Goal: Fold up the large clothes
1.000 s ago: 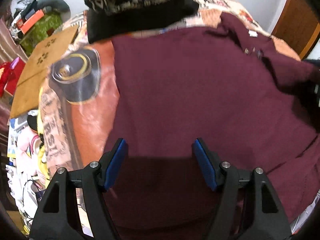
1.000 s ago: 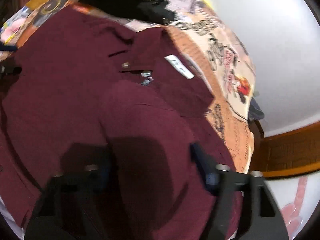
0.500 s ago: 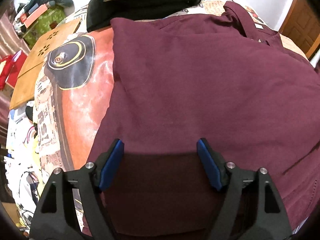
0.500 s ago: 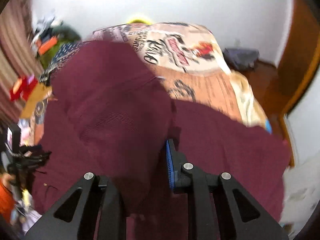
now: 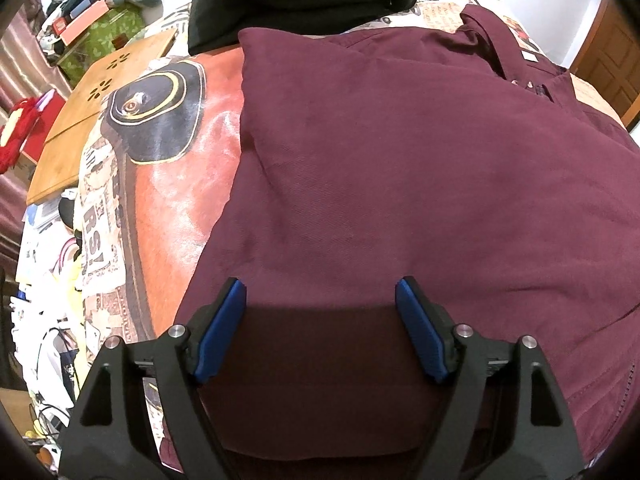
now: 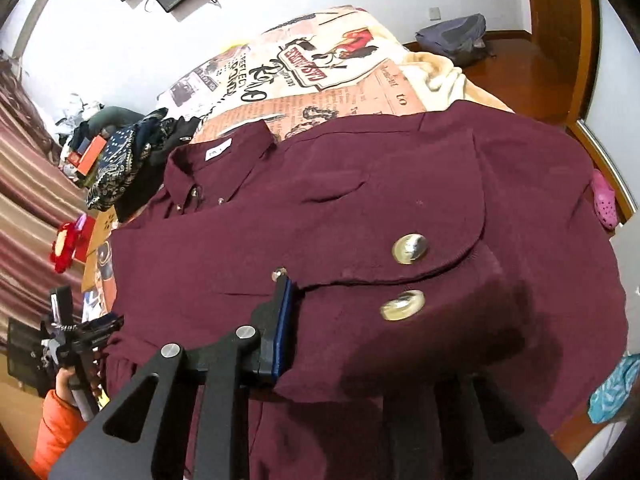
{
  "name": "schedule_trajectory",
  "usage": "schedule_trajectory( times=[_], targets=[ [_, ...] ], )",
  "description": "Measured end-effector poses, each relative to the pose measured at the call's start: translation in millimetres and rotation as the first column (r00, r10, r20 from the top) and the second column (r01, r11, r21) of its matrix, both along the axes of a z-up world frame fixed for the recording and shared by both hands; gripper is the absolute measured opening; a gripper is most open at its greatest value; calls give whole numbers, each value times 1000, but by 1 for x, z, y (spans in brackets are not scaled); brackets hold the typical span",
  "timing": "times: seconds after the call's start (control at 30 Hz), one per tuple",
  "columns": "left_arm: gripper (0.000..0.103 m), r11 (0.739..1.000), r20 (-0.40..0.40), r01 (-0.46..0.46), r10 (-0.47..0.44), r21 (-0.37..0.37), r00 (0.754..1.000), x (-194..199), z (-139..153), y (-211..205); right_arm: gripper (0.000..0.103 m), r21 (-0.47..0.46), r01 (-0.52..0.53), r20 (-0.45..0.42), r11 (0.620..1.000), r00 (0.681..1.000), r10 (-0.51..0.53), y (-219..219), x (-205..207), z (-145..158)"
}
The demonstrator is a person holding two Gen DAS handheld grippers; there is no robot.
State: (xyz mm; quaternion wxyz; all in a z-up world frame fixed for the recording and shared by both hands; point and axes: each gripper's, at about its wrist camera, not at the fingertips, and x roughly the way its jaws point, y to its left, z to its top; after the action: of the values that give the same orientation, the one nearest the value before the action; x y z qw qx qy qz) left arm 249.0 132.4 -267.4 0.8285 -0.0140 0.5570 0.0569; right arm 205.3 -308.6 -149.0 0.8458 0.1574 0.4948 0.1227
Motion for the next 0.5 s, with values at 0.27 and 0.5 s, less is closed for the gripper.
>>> schedule_trajectory(
  times=[0.27, 0.5],
  targets=[
    [78, 998, 6, 19, -19, 66, 1000, 6, 14, -6, 55, -159, 192, 129, 968, 977, -173, -50, -25, 36],
    [78, 998, 180, 56, -55, -1, 982, 17, 85, -33, 61, -234, 322, 210, 917, 938, -276, -103, -46, 57]
  ],
)
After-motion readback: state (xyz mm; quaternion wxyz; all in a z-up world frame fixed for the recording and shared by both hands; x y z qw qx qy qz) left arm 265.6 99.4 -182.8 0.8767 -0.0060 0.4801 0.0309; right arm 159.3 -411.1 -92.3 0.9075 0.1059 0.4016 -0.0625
